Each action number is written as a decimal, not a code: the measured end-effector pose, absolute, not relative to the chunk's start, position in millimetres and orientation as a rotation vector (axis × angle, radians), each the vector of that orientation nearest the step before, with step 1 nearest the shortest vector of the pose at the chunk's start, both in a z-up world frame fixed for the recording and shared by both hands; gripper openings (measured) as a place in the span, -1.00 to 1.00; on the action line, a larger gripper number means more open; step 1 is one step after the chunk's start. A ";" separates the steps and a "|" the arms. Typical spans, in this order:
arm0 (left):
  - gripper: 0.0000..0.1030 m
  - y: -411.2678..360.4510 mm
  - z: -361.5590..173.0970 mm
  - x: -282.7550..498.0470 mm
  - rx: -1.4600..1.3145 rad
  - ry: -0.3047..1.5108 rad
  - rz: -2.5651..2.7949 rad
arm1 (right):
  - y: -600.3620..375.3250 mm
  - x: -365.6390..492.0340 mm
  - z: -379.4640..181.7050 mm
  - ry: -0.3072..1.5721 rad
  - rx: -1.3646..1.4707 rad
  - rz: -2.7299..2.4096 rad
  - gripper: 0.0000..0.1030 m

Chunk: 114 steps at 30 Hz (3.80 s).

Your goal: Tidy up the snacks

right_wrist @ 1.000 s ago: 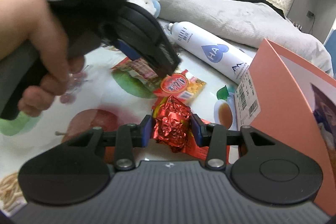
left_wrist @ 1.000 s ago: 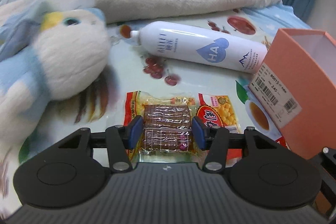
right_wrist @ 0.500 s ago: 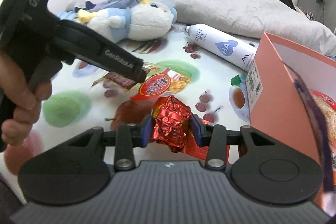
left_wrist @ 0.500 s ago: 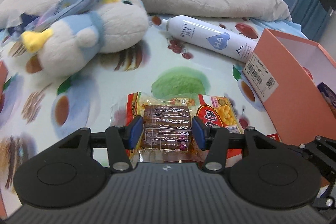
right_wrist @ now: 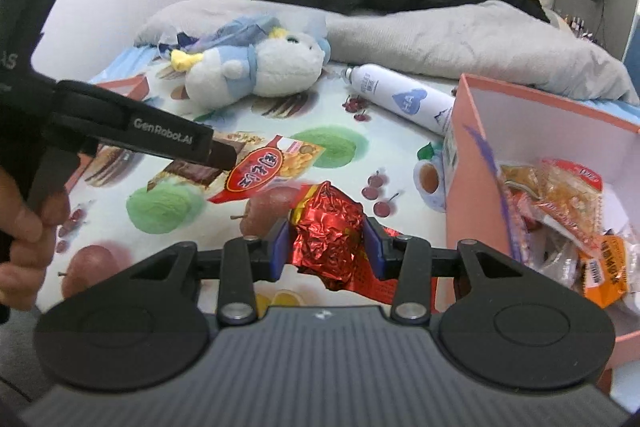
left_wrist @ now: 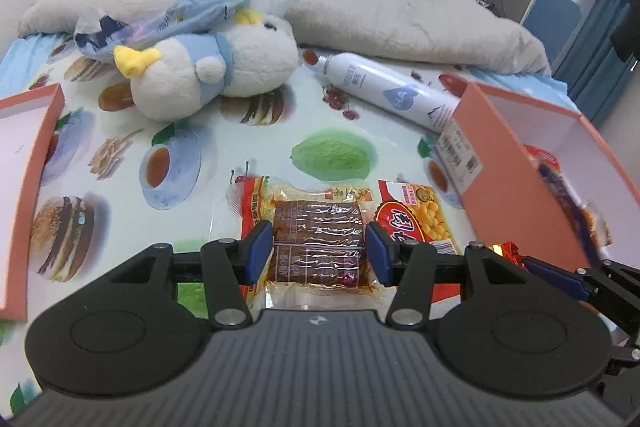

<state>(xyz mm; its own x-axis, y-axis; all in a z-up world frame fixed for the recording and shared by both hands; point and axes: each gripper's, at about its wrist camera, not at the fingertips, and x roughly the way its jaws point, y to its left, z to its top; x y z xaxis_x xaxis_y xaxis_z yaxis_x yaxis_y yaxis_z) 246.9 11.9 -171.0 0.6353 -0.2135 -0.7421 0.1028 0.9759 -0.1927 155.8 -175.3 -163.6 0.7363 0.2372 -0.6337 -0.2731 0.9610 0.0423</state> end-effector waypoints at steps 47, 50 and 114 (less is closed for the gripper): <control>0.10 -257.0 -99.2 281.7 0.014 0.815 -0.544 | -402.8 173.2 -141.5 0.595 0.111 -0.144 -0.16; 0.10 -265.8 -113.3 288.6 0.021 0.837 -0.563 | -408.7 179.8 -155.4 0.607 0.142 -0.145 -0.16; 0.59 -132.7 -8.7 116.0 -0.006 0.624 -0.500 | -345.6 28.4 -52.6 0.462 0.211 -0.159 0.24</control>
<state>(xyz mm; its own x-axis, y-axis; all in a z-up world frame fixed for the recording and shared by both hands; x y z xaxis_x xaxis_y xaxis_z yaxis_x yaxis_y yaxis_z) 116.0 -132.7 -8.7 0.6971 -0.4500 -0.5582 0.4464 0.8816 -0.1533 28.4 -345.6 -52.6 0.8833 -0.1040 -0.4571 0.1991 0.9660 0.1648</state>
